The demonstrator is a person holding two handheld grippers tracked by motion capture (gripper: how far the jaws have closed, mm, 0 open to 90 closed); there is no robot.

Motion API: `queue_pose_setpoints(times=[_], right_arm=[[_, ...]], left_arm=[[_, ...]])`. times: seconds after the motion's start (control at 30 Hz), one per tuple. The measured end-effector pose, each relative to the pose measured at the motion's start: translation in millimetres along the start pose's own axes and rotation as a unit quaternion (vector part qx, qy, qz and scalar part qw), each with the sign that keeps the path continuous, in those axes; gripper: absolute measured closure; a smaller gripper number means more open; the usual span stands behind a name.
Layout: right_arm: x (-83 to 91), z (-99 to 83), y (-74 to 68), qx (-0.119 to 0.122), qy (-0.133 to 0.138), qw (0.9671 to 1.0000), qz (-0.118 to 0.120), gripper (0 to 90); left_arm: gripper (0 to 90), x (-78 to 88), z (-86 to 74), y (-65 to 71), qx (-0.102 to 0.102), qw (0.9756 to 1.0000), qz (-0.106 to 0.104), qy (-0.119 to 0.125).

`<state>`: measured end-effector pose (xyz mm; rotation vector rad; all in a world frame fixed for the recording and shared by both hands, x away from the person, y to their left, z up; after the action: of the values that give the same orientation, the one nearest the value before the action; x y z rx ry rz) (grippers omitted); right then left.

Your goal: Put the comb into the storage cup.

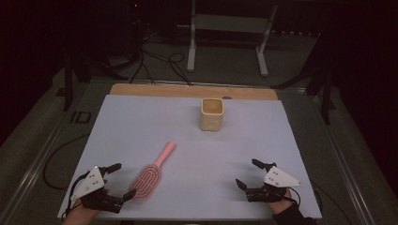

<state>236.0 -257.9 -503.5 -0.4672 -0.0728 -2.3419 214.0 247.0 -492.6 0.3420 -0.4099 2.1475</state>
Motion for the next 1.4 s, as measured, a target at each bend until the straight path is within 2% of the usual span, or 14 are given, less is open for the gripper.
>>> queue_pose_setpoints(times=[0.1, 0.23, 0.8, 1.4], right_arm=[[0.7, 0.6, 0.2, 0.001, 0.003, 1.0000, -0.002, 9.8], [1.0, 0.7, 0.4, -0.001, 0.003, 1.0000, -0.003, 9.8], [0.6, 0.8, 0.3, -0.003, 0.005, 1.0000, -0.003, 9.8], [-0.9, 0.9, 0.6, -0.003, 0.005, 1.0000, -0.001, 9.8]], left_arm=[[0.0, -1.3, 10.2, -0.6, -0.012, 0.9998, -0.011, -0.013], [0.0, -3.0, 17.7, -3.1, -0.016, 0.9996, -0.016, -0.018], [0.0, -7.9, 51.3, -13.5, -0.038, 0.9984, -0.036, -0.021], [0.0, -32.1, 88.4, -24.0, -0.075, 0.9941, -0.066, -0.041]])
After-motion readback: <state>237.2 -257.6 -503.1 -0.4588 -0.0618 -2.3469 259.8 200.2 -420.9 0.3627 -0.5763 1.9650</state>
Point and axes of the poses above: each handheld gripper's, and its own axes: x roughly backward along the jaws, z roughly out of its top, y roughly to its right, the point moved 1 cm from there along -x, roughly forward along the jaws, and after that the axes turned 11 degrees about -x, right-handed, at the moved point
